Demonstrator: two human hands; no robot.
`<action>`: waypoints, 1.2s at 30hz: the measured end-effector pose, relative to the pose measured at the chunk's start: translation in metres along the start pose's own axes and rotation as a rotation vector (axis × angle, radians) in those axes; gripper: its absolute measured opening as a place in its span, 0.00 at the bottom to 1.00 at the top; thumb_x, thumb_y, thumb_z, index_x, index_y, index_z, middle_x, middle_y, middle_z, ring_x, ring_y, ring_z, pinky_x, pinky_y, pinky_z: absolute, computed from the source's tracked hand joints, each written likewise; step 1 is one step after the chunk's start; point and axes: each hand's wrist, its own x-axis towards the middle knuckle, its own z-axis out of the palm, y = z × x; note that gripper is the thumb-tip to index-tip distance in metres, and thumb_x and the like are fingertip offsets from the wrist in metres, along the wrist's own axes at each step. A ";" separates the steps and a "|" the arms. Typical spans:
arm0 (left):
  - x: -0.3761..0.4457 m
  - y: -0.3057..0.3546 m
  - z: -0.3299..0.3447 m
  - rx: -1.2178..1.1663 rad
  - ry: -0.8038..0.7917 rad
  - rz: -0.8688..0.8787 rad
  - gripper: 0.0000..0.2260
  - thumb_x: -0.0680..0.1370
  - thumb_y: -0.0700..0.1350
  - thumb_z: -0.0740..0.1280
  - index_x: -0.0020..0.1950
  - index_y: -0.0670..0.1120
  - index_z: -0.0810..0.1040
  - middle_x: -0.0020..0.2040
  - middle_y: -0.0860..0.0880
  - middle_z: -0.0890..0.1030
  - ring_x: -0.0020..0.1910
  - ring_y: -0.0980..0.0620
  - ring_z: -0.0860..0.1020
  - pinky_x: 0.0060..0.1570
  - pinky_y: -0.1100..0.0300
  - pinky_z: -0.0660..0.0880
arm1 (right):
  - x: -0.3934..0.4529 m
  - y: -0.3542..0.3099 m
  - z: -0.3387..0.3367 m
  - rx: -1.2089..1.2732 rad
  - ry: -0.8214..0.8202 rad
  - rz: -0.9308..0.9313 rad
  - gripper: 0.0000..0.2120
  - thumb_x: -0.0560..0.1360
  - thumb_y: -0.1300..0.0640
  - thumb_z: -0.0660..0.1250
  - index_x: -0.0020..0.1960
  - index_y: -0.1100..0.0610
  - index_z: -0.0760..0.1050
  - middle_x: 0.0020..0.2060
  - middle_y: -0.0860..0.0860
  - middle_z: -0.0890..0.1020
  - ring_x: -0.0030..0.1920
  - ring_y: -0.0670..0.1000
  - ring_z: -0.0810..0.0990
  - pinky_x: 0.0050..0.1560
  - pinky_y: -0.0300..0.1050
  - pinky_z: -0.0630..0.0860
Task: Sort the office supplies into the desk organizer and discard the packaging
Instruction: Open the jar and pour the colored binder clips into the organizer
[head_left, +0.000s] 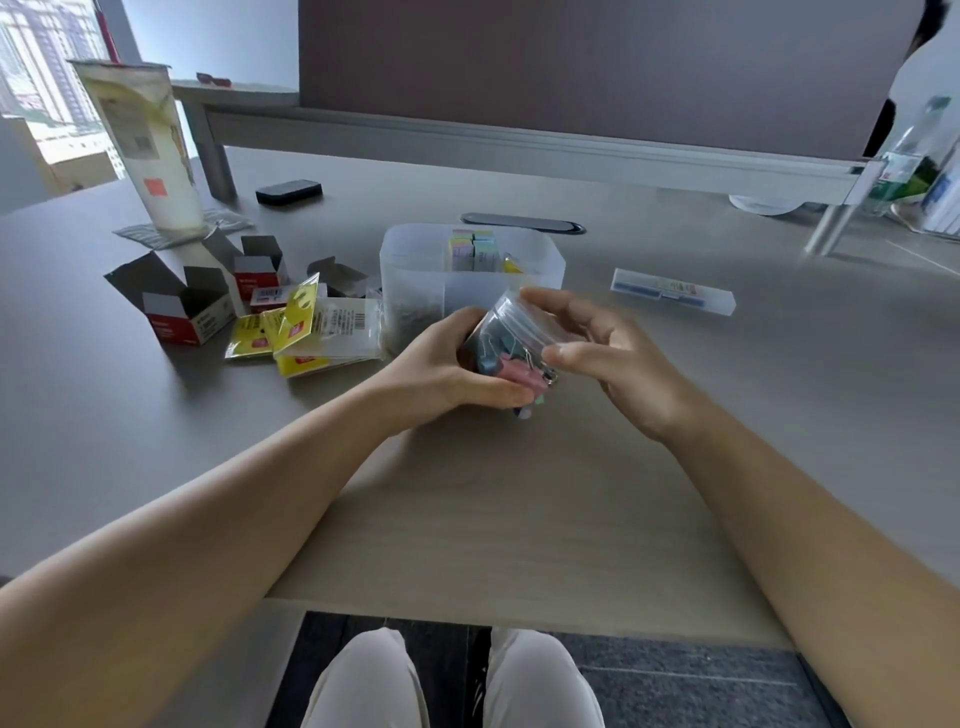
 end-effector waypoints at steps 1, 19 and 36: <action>0.000 -0.001 -0.001 0.017 0.018 0.000 0.32 0.53 0.51 0.74 0.55 0.45 0.72 0.44 0.50 0.80 0.43 0.55 0.79 0.45 0.59 0.77 | 0.000 -0.001 0.000 -0.058 0.023 0.013 0.27 0.59 0.48 0.67 0.58 0.44 0.69 0.55 0.45 0.74 0.53 0.39 0.73 0.52 0.29 0.71; -0.017 -0.005 -0.030 0.143 0.051 0.013 0.25 0.65 0.35 0.73 0.57 0.50 0.69 0.48 0.54 0.77 0.44 0.66 0.77 0.46 0.72 0.75 | 0.018 -0.007 0.018 -0.228 -0.028 0.059 0.30 0.59 0.46 0.68 0.61 0.44 0.66 0.57 0.45 0.70 0.54 0.44 0.71 0.49 0.34 0.68; -0.017 -0.013 -0.030 0.088 0.092 -0.041 0.38 0.53 0.47 0.76 0.61 0.47 0.68 0.54 0.49 0.77 0.53 0.54 0.77 0.53 0.66 0.74 | -0.025 0.016 -0.021 -0.581 0.087 0.187 0.33 0.65 0.53 0.73 0.67 0.51 0.65 0.60 0.50 0.70 0.61 0.48 0.69 0.57 0.36 0.63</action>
